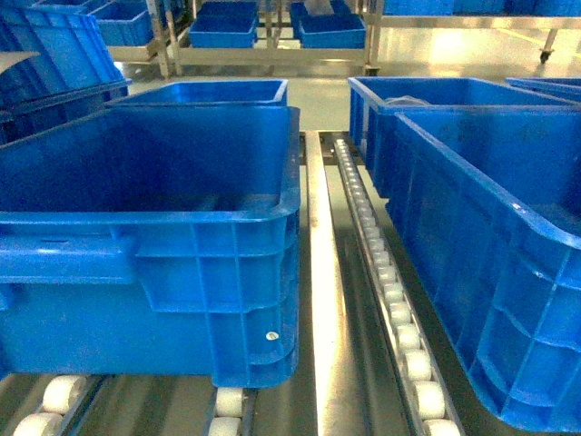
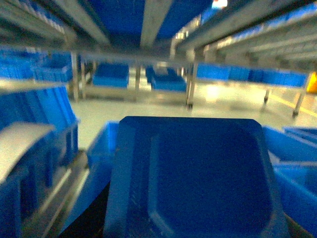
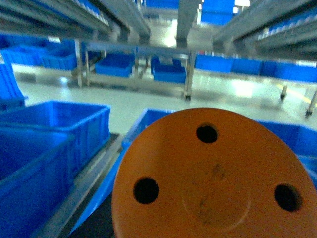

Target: Sort blue parts and orange caps into right shelf containers

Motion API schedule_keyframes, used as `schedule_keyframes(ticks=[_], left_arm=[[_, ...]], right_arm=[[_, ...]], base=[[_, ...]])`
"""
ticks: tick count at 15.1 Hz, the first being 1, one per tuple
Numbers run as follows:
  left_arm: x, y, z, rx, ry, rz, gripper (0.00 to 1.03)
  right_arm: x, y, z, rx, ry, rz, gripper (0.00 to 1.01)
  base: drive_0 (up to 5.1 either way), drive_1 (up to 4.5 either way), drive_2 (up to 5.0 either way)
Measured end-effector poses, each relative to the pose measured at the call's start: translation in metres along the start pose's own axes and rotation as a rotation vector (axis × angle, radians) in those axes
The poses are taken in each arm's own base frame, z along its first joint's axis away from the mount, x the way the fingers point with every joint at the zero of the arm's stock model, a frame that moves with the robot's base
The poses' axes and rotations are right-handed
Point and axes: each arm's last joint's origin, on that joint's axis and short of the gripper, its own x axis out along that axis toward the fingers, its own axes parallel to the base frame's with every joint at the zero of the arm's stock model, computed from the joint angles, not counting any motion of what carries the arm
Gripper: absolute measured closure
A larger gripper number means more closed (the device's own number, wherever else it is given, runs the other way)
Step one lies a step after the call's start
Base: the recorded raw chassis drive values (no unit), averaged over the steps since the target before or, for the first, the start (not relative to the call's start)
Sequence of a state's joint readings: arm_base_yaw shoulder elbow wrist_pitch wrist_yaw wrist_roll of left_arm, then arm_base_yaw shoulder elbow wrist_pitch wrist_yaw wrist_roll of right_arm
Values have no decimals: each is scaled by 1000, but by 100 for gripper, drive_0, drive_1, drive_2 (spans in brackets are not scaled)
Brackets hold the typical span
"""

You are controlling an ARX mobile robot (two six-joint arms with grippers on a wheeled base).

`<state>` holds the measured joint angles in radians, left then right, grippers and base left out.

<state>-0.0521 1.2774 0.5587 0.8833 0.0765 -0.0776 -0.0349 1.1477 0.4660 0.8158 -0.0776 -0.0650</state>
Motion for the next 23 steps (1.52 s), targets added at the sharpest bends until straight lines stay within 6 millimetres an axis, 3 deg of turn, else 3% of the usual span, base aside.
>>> schedule_keyframes(ticks=[2,4,5,6,10,11,14,15,16,22,23], left_arm=[[67,4,-36,-60,215,19,60],[97,3,-46,-90,251,28,60],[101,2,-41,-96,233,25,60],[101,2,-36,-96,214,22,53],[100,1,-33,-103,204,-10,9],[97,1,-32,-105,196,-11,3],[81,2,-28,-91,200,24,5],[74,4,-28,-34,145,99,16],[52,5,-34,17,149,130,29],[-42,16,-55,57,168,146,102],[-53,15,-57,58,166,143,101]], right_arm=[[63,1,-32,12,214,-18,55],[97,1,-44,10,263,-46,55],[103,4,-44,10,258,-42,55],[104,7,-44,12,256,-34,50],[104,11,-43,13,250,-20,8],[104,11,-43,13,253,-23,1],[102,10,-46,-32,280,-74,3],[94,7,-46,7,168,-41,15],[73,8,-50,33,135,-36,28],[-15,12,-64,58,146,-35,100],[-25,13,-64,59,143,-35,100]], base=[[0,0,0],[0,0,0],[0,0,0],[0,0,0],[0,0,0],[0,0,0],[0,0,0],[0,0,0],[0,0,0],[0,0,0],[0,0,0]])
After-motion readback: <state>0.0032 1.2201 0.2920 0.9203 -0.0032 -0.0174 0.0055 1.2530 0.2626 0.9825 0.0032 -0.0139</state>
